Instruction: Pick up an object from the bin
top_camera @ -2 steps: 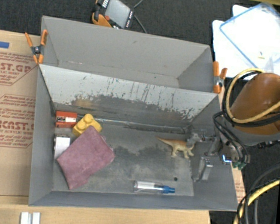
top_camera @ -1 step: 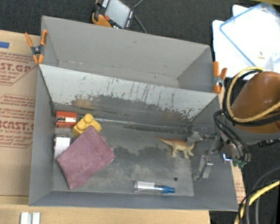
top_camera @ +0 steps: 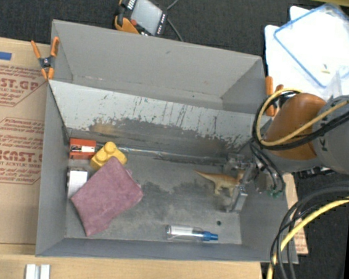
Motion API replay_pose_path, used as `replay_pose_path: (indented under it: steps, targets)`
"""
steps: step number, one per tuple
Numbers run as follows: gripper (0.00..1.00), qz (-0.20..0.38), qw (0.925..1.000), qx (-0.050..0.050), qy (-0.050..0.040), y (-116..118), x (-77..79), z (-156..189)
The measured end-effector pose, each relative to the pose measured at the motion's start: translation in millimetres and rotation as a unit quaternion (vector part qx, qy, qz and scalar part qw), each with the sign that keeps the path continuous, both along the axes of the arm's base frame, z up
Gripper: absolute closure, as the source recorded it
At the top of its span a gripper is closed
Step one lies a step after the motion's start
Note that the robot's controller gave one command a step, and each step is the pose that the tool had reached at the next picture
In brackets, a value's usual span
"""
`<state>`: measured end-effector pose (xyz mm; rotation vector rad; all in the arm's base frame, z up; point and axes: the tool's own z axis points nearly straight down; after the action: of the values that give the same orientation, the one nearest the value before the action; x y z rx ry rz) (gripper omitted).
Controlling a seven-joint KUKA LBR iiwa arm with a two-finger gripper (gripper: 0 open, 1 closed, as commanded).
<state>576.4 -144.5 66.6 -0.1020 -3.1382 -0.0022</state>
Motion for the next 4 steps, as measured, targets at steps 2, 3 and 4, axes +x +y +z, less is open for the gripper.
replay_pose_path:
  steps: [2, 3, 4]
  targets:
    - [0.0, -0.003, 1.0, -0.001, -0.003, 0, 3.2, 3]
    - [0.0, -0.021, 0.9997, -0.001, -0.0088, -3, 13.6, 3]
    - [1.0, -0.004, 1.0, -0.001, -0.004, 1, 4.7, 3]
